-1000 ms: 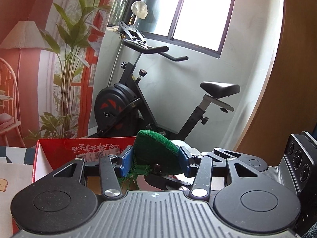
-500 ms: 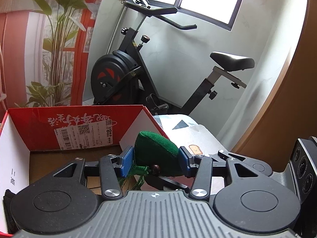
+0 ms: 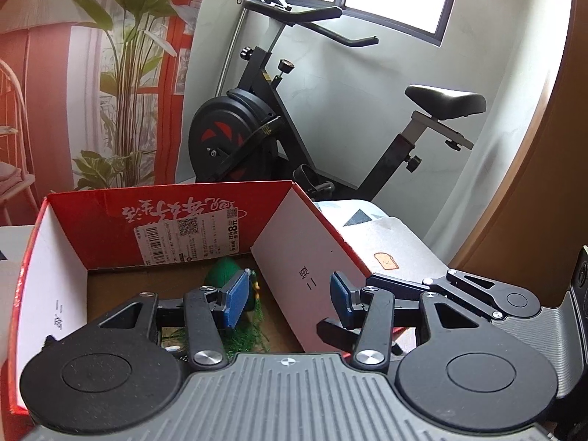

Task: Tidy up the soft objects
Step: 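Move both grippers down to the clear printed plastic bag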

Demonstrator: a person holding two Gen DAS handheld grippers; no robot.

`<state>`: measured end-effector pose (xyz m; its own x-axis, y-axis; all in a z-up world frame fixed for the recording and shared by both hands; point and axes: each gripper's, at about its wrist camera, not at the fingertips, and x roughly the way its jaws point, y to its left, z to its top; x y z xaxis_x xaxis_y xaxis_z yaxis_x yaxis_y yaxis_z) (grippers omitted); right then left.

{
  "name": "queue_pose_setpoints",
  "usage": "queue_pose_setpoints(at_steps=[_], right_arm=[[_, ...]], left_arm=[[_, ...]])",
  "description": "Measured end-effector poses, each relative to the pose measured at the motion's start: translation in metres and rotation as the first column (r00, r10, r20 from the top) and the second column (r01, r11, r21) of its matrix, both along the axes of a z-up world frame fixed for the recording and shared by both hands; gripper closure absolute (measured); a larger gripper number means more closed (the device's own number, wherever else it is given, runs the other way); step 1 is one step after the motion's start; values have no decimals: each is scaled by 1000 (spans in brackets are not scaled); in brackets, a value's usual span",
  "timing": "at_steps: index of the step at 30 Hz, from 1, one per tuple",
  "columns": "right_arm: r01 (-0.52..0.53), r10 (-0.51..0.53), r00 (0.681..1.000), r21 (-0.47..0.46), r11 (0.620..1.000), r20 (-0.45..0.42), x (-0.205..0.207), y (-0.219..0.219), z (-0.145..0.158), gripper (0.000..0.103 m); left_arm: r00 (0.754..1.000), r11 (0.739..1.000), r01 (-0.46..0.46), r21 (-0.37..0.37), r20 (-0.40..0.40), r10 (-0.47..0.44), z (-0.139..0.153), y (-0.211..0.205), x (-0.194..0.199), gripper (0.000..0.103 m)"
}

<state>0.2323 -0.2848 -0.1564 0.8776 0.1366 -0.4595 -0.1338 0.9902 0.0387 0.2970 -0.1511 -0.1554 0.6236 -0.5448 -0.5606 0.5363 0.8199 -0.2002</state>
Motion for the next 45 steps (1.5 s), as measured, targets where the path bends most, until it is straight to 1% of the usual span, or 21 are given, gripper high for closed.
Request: queue_pose_setpoints(at_steps=[2,5,8,10,13,15,17,19,20,23,25,27,32,35,38,39,42,45], right_arm=[[-2,2,1000,14,1000,2,-12,3,1,48],[9,-9,1000,28,1000,1,-30,9,1,47],[24,-24,1000,56,998,-6,-45,14,-2,46],[37,-35,999,74,997,-19,-54,18,-5,46],[54,-50,998,83,995,-46,-66,24,-14,46],[57,-52,996,85,995,-67,-74,28,-21,46],[71,-67,994,55,996,-83,-80,34,-29,46],[77,-75,993,21,997,-95,-86,40,-37,46],[78,-76,992,19,997,-99,-89,42,-43,46],[89,-82,990,58,994,-111,-98,41,-56,46],[95,-83,990,102,990,-115,-102,37,-63,46],[101,-86,989,135,986,-119,-104,35,-66,46],[105,-80,987,193,976,-136,-104,30,-71,44],[93,-65,988,205,974,-139,-105,30,-70,44],[84,-54,988,207,975,-143,-106,30,-69,44],[82,-52,988,207,975,-144,-106,31,-69,44],[77,-46,988,210,975,-148,-105,31,-68,44],[63,-29,987,210,976,-161,-101,29,-67,44]], left_arm=[[1000,1000,-6,16,27,6,5,12,-13,52],[997,998,-51,21,56,49,13,37,-34,52],[996,996,-86,3,40,85,13,63,-51,52],[993,993,-119,7,23,119,8,79,-61,52],[984,984,-177,24,-14,177,-5,102,-69,52],[975,976,-214,26,-55,216,-16,115,-73,52],[961,964,-262,39,-79,264,-28,124,-81,52],[950,955,-292,48,-100,296,-41,131,-90,52],[945,952,-303,48,-113,307,-47,133,-94,52],[930,942,-334,36,-152,336,-61,140,-104,52],[926,940,-341,23,-163,340,-66,143,-108,52],[929,942,-334,16,-165,332,-67,145,-110,52],[947,964,-266,-13,-188,259,-72,141,-117,52],[944,964,-265,-7,-204,258,-82,138,-122,52],[937,961,-273,-38,-237,256,-86,144,-121,52],[937,962,-271,-42,-240,253,-86,144,-120,52],[942,968,-250,-18,-238,238,-86,140,-117,52],[941,971,-238,-27,-255,223,-86,144,-111,52]])
